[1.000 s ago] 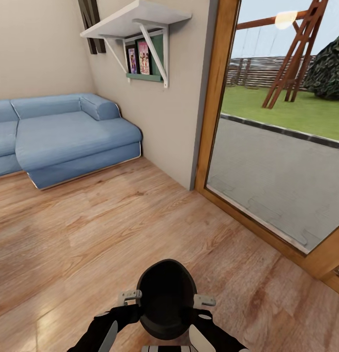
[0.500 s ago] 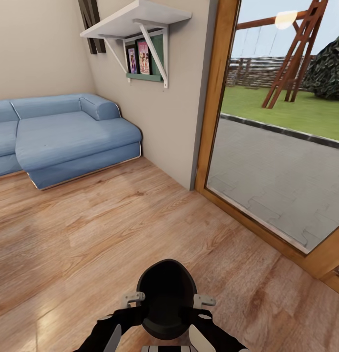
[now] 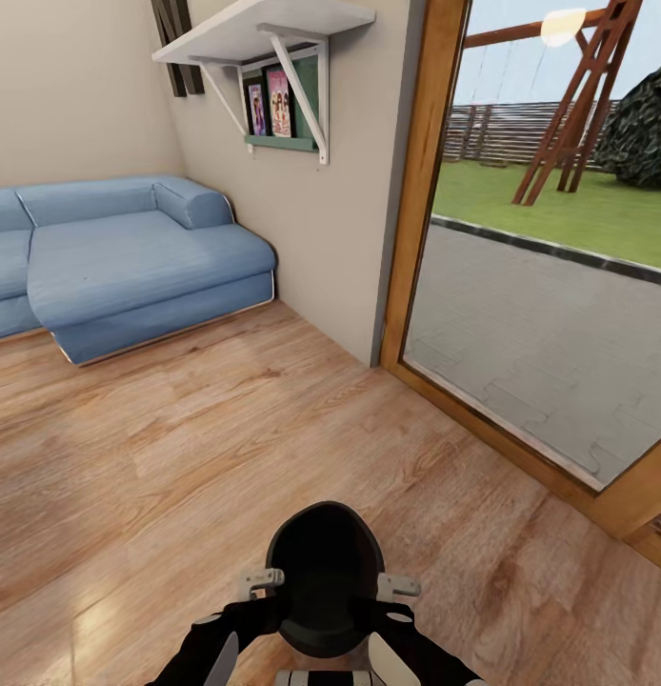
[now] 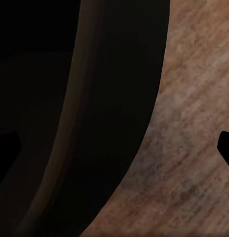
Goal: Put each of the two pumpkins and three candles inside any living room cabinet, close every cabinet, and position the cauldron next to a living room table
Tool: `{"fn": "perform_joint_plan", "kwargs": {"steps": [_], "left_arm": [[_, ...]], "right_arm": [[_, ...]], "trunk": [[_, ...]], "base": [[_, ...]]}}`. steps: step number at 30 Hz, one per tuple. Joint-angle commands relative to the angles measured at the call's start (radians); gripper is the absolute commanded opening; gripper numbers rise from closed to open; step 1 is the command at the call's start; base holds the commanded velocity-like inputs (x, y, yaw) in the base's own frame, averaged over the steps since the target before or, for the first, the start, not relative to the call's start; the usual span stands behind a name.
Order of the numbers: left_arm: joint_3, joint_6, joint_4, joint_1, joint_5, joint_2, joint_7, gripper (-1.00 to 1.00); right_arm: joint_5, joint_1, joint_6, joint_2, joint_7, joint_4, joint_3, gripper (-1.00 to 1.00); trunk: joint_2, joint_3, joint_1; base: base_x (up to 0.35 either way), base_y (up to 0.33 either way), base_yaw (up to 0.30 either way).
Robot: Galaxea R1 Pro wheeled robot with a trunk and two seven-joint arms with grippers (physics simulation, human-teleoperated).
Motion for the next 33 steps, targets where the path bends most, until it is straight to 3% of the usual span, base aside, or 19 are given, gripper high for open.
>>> {"fn": "perform_joint_plan", "kwargs": {"steps": [1,2,3,31,33], "left_arm": [[0.000,0.005,-0.001,0.000,0.005,0.000,0.000,1.00],[0.000,0.005,-0.001,0.000,0.005,0.000,0.000,1.00],[0.000,0.005,-0.001,0.000,0.005,0.000,0.000,-1.00],[0.001,0.005,-0.002,0.000,0.004,0.001,0.001,-1.00],[0.002,0.005,-0.002,0.000,0.004,0.001,0.001,-1.00]], "right_arm": [[-0.003,-0.001,0.005,-0.001,-0.008,-0.002,0.008,1.00],[-0.003,-0.001,0.005,-0.001,-0.008,-0.002,0.008,1.00],[-0.003,-0.001,0.005,-0.001,-0.008,-0.002,0.008,-1.00],[-0.003,-0.001,0.005,-0.001,-0.008,-0.002,0.008,-1.00],[-0.003,-0.001,0.005,-0.001,-0.008,-0.002,0.008,-1.00]], "trunk": [[0.000,-0.001,0.000],[0.000,-0.001,0.000],[0.000,-0.001,0.000],[0.000,-0.001,0.000],[0.000,0.007,-0.001]], "base": [[0.000,0.000,0.000],[0.000,0.000,0.000],[0.000,0.000,0.000],[0.000,0.000,0.000],[0.000,0.000,0.000]]}}
